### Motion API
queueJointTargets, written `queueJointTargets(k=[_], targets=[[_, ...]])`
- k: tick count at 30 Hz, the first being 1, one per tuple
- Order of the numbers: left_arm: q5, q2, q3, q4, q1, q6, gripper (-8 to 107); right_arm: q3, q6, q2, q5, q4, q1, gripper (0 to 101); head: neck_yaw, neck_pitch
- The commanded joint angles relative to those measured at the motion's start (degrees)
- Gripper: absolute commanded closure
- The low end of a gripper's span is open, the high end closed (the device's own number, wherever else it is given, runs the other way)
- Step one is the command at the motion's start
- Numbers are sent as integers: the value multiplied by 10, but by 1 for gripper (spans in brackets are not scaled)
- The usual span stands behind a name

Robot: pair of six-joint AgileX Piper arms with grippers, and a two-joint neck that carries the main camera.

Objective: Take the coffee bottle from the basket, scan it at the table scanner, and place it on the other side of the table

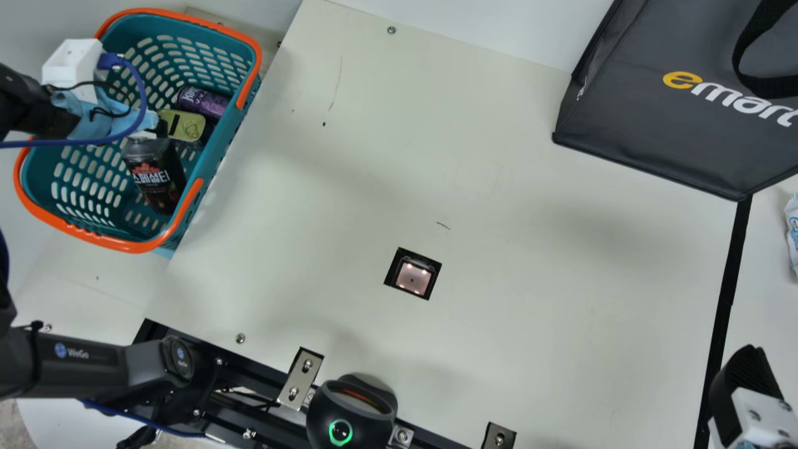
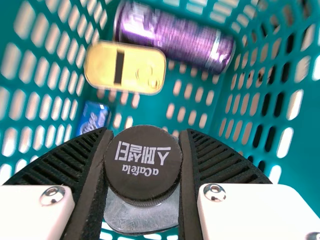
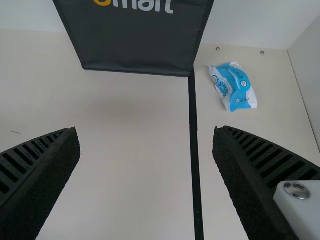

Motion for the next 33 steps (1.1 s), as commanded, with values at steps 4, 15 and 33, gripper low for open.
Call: queueJointTargets(k=[4,15,33], targets=[[-11,-41,-1,-30,1,30,107,0,0,0,0,0,0,6,1,-17],[-5,-114,-31,-66,-5,52,107,0,0,0,0,0,0,6,1,-17],[-58,-225,-49,-53,-81,4,107,0,0,0,0,0,0,6,1,-17]])
